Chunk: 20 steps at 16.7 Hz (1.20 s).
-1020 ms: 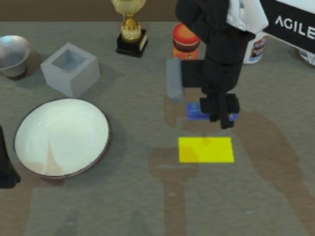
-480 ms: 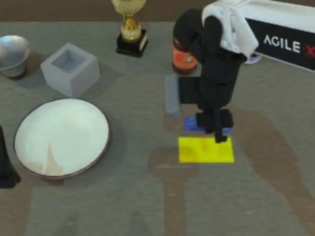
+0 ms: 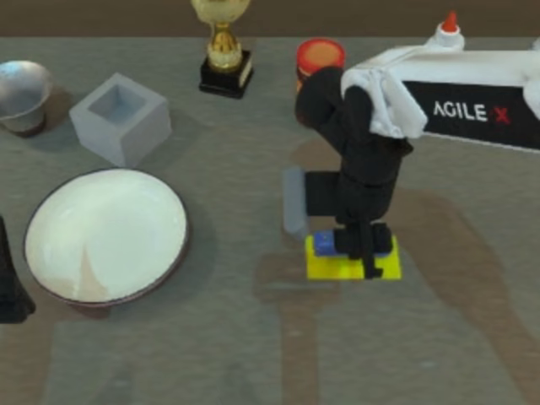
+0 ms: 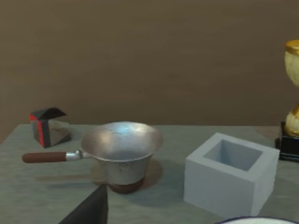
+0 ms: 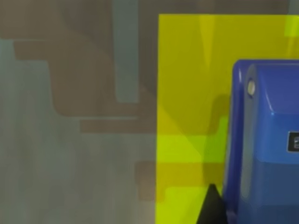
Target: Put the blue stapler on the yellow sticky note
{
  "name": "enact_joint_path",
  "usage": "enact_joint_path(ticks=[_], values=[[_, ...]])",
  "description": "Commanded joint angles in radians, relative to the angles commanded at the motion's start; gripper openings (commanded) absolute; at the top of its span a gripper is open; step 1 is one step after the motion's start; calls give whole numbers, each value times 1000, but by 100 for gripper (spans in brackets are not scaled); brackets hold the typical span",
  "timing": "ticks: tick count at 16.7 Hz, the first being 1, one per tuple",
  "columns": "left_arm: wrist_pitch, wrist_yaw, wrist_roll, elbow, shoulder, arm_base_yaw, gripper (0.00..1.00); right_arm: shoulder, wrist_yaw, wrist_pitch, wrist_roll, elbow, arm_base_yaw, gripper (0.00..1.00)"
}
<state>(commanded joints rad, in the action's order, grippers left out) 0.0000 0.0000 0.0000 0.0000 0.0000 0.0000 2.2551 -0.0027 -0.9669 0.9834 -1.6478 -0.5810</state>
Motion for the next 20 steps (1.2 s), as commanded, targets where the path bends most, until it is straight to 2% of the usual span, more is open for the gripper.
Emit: enact_joint_path(ticks=[1, 14, 20], values=[[0, 0, 0, 0, 0, 0, 100, 0, 0, 0, 0, 0, 0, 0], [0, 0, 0, 0, 0, 0, 100, 0, 0, 0, 0, 0, 0, 98], [0, 0, 0, 0, 0, 0, 100, 0, 0, 0, 0, 0, 0, 100]])
